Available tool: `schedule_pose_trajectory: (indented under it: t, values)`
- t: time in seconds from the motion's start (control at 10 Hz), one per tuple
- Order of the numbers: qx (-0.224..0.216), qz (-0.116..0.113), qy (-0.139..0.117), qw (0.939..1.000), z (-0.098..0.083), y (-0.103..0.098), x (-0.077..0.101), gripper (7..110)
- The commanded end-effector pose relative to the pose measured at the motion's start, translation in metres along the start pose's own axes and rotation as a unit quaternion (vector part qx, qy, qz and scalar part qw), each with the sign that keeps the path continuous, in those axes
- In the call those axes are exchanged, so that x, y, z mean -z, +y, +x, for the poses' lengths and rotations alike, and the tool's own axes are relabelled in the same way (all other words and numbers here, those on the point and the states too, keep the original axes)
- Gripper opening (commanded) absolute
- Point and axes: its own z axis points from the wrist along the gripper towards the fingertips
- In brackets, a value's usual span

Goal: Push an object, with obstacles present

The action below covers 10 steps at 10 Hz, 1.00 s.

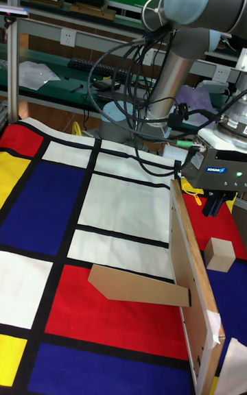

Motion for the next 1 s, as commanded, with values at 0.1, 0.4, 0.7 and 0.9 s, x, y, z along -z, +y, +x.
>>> schedule_pose_trajectory:
  t: [0.1, 0.4, 0.7, 0.9]
  values:
    - [0.023, -0.003, 0.004, 0.9997, 0.004, -0.037, 0.002, 7]
    - [0.075, -0.019, 0.019, 0.9969, 0.014, -0.091, 0.001, 7]
    - [0.103, -0.024, -0.003, 0.9944, 0.016, -0.109, -0.042, 7]
    - [0.1, 0.016, -0.011, 0.9948, 0.012, -0.116, -0.063, 7]
